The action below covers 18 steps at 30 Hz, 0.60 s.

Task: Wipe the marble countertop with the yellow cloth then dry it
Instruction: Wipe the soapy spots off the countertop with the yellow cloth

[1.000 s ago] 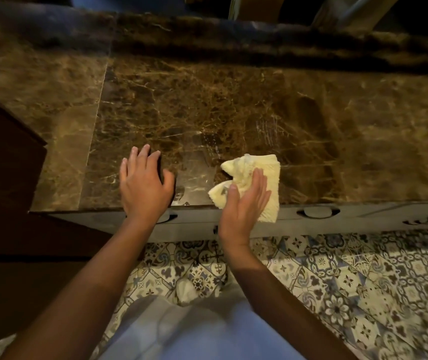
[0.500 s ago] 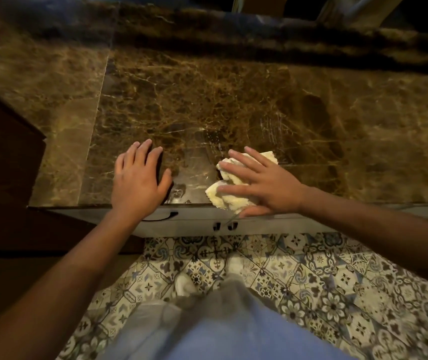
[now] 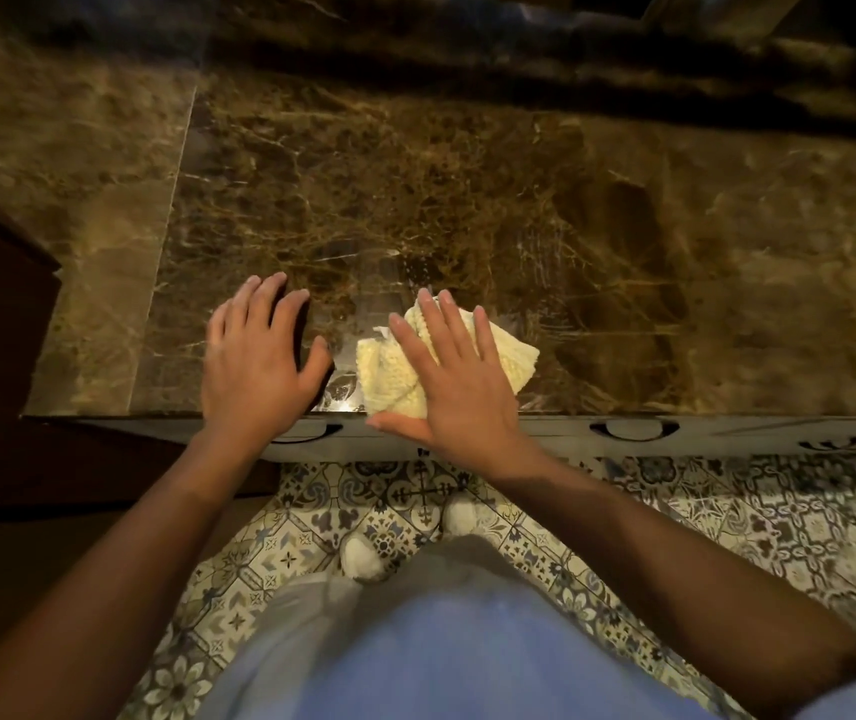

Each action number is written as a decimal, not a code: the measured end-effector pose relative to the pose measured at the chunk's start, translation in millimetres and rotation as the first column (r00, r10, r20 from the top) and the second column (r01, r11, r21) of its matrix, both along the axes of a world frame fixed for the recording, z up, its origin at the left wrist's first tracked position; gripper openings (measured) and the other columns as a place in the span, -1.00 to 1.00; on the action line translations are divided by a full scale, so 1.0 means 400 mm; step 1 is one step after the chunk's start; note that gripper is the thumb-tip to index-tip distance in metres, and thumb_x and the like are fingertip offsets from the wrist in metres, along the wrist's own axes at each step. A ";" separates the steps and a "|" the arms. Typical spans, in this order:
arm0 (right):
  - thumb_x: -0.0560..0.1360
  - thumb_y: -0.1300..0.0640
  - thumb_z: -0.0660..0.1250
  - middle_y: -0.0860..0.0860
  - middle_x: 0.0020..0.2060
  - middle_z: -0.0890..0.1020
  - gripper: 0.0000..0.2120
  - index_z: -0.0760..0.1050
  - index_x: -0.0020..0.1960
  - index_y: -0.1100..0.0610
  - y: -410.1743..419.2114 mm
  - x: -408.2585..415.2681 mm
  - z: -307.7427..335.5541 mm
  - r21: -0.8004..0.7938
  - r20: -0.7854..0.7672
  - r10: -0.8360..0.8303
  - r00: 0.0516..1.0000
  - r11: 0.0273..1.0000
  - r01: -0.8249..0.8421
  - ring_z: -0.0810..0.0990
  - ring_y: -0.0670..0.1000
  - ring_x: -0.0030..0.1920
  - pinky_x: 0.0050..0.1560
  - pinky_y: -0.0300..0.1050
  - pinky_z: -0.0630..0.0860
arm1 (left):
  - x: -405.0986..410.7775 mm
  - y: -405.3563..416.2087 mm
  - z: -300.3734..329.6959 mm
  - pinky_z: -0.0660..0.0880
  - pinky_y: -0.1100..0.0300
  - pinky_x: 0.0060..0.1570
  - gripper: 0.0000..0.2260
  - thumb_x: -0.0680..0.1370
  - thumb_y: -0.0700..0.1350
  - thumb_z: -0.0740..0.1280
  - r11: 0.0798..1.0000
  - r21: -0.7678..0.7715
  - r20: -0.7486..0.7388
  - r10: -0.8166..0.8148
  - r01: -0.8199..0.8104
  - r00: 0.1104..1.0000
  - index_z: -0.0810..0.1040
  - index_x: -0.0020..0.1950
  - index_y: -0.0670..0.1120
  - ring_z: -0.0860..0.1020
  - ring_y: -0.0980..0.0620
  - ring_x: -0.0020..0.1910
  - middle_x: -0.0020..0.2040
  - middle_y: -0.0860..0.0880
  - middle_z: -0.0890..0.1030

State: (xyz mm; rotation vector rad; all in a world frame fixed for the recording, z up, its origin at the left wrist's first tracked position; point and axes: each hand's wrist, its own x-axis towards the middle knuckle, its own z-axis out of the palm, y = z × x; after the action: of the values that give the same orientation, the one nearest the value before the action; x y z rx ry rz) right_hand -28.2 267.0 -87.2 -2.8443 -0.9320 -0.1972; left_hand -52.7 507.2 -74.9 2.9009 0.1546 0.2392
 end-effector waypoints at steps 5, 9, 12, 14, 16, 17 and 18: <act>0.54 -0.50 0.05 0.15 0.68 0.01 -0.14 0.08 0.67 -0.03 0.048 0.072 0.027 0.057 -0.094 -0.179 0.979 0.981 0.185 -0.11 0.18 0.67 0.60 0.34 -0.13 | -0.002 -0.003 0.009 0.18 -0.21 0.54 -0.48 0.61 0.17 0.17 1.000 -0.028 -0.016 0.004 -0.004 1.000 0.42 0.50 -0.07 0.26 -0.18 0.61 0.57 -0.15 0.39; 0.65 -0.24 0.14 0.19 0.61 0.25 -0.47 0.37 0.54 -0.04 0.017 0.150 0.047 0.088 -0.090 -0.366 0.926 0.923 0.374 0.15 0.25 0.62 0.57 0.27 0.08 | -0.005 -0.005 0.019 0.15 -0.19 0.56 -0.47 0.62 0.17 0.16 1.000 -0.031 -0.037 -0.002 0.000 0.999 0.43 0.51 -0.07 0.25 -0.18 0.62 0.58 -0.14 0.39; 0.59 0.03 0.34 0.17 0.45 0.47 -0.62 0.51 0.39 0.00 -0.028 0.170 0.067 0.107 -0.008 -0.404 0.915 0.909 0.402 0.43 0.26 0.39 0.31 0.16 0.34 | -0.007 -0.006 0.025 0.15 -0.19 0.56 -0.47 0.62 0.17 0.15 0.999 -0.034 -0.050 0.007 -0.009 0.999 0.42 0.51 -0.07 0.24 -0.17 0.62 0.59 -0.14 0.38; 0.52 0.17 0.40 0.13 0.33 0.54 -0.58 0.53 0.36 -0.02 -0.071 0.175 0.083 0.144 -0.028 -0.381 0.924 0.914 0.380 0.49 0.24 0.25 0.18 0.13 0.40 | -0.008 -0.005 0.027 0.16 -0.20 0.56 -0.47 0.62 0.17 0.15 0.999 -0.040 -0.051 0.006 -0.008 0.999 0.42 0.52 -0.07 0.24 -0.18 0.62 0.59 -0.14 0.38; 0.48 0.21 0.41 0.08 0.24 0.58 -0.53 0.50 0.35 -0.05 -0.147 0.188 0.104 0.242 -0.042 -0.400 0.916 0.885 0.398 0.52 0.20 0.18 0.10 0.09 0.45 | -0.009 -0.007 0.027 0.17 -0.21 0.56 -0.48 0.63 0.17 0.16 0.999 -0.042 -0.053 0.001 -0.003 0.999 0.42 0.52 -0.07 0.24 -0.18 0.62 0.59 -0.14 0.37; 0.48 0.18 0.42 0.06 0.22 0.59 -0.53 0.47 0.36 -0.07 -0.199 0.198 0.115 0.286 -0.026 -0.446 0.895 0.854 0.434 0.52 0.16 0.17 0.06 0.05 0.47 | -0.009 -0.008 0.026 0.18 -0.21 0.56 -0.47 0.63 0.17 0.16 0.999 -0.042 -0.052 0.003 -0.005 0.999 0.42 0.52 -0.07 0.24 -0.18 0.62 0.59 -0.14 0.38; 0.51 0.11 0.42 0.04 0.22 0.59 -0.54 0.44 0.37 -0.08 -0.257 0.205 0.124 0.317 -0.012 -0.510 0.860 0.814 0.487 0.51 0.13 0.17 0.04 0.01 0.47 | -0.008 -0.008 0.025 0.18 -0.22 0.56 -0.47 0.62 0.18 0.15 0.999 -0.042 -0.050 0.006 -0.008 0.999 0.42 0.52 -0.07 0.24 -0.18 0.62 0.59 -0.14 0.38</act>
State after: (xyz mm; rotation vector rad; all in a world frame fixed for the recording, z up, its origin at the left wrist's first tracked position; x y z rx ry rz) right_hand 53.9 164.4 -37.5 -2.7245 -0.1109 -0.4627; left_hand -55.8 503.9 -64.9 2.8665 0.1764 0.1628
